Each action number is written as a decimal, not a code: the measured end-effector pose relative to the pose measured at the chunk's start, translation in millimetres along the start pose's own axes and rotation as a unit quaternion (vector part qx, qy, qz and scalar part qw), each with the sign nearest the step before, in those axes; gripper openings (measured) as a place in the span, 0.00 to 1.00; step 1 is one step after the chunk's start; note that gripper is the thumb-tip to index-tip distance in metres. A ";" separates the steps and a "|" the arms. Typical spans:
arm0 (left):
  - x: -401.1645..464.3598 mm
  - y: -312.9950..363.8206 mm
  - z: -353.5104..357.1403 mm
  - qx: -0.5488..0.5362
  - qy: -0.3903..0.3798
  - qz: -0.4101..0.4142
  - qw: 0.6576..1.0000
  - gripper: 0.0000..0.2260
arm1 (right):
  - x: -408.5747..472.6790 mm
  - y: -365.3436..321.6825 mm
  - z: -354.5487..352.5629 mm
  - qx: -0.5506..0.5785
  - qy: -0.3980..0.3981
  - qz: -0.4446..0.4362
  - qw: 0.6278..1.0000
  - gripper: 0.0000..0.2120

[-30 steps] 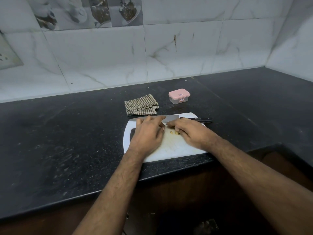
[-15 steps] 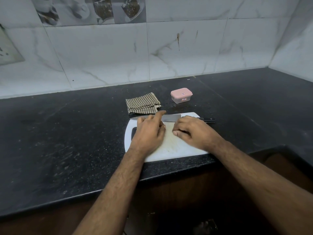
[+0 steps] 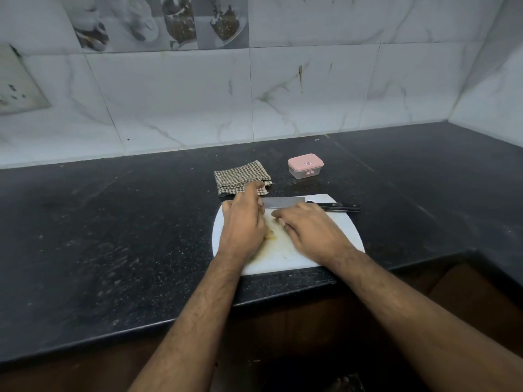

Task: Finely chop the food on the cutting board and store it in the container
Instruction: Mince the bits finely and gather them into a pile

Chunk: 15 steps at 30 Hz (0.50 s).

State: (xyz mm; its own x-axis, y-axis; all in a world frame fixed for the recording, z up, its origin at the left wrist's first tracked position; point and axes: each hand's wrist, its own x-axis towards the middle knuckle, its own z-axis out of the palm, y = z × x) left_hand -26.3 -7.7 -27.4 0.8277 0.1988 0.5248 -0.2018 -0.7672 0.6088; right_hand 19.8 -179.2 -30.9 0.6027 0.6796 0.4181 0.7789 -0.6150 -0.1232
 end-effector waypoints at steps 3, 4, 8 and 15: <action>-0.4 -1.6 -3.2 -0.035 0.060 -0.003 0.998 0.16 | 3.0 -17.5 5.2 0.019 -0.023 -0.002 1.000 0.13; -0.5 -1.5 -6.2 -0.043 0.086 0.007 0.995 0.14 | 3.0 -21.4 4.7 0.030 -0.028 -0.012 0.999 0.13; -3.6 -6.7 -22.1 -0.028 0.166 0.044 0.985 0.12 | -1.2 -24.5 3.3 0.065 -0.008 -0.011 0.998 0.15; -30.7 -33.0 -34.0 0.043 0.038 -0.102 0.993 0.16 | 0.6 -24.3 3.5 0.027 -0.011 0.029 0.999 0.12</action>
State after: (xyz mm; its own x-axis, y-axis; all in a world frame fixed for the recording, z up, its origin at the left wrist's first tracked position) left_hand -62.9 32.3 -43.4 0.8041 0.3983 0.4414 0.0146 -0.7554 0.6551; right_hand 1.9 -162.4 -30.7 0.6502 0.6527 0.3887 0.7505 -0.6316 -0.1948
